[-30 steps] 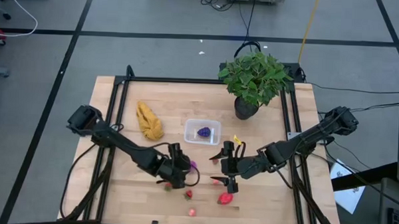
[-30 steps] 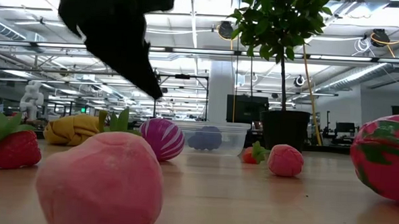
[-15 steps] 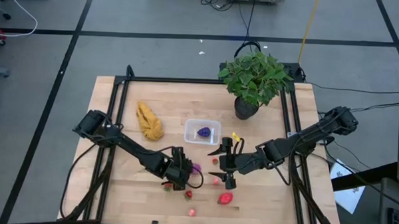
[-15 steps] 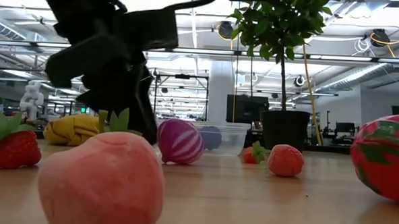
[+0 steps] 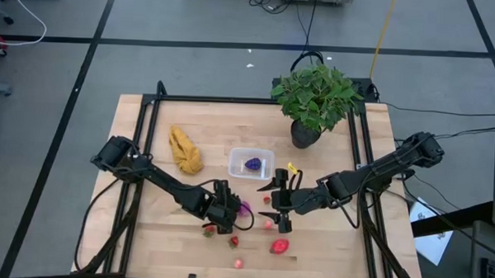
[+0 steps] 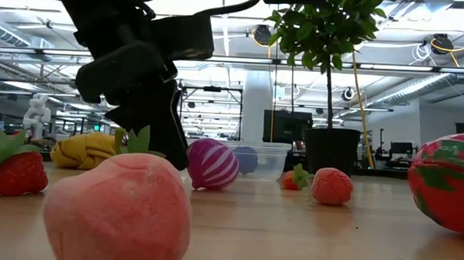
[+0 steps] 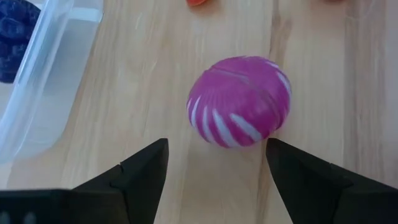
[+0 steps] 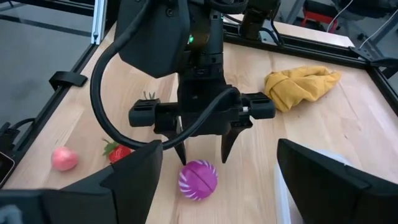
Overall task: Pick and placing Produce into tupperware
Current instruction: Put the purple onion into the transparent bin
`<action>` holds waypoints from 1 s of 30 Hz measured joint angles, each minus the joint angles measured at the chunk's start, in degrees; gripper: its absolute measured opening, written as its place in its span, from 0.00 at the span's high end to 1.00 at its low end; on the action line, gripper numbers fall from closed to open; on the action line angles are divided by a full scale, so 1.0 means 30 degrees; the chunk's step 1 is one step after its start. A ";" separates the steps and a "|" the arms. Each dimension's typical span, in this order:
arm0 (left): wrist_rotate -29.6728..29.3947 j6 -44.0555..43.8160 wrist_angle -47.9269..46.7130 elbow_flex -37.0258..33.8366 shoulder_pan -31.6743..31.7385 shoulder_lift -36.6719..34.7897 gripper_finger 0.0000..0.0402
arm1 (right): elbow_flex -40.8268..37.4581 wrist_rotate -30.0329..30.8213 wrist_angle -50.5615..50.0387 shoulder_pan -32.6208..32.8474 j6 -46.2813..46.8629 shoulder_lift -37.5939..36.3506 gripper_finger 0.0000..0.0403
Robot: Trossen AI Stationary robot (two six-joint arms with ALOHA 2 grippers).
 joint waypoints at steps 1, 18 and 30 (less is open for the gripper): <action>0.0057 -0.0139 0.0004 0.0000 0.0000 -0.0004 0.31 | -0.0006 0.0006 -0.0007 0.0000 0.0000 0.0000 0.23; 0.0445 -0.2941 0.0080 0.0015 -0.0058 -0.1632 0.31 | -0.0006 -0.0001 -0.0066 0.0007 0.0000 0.0000 0.23; 0.0473 -0.3814 0.1104 0.0015 0.0091 -0.1566 0.31 | 0.0001 -0.0001 -0.0073 0.0007 0.0000 0.0000 0.23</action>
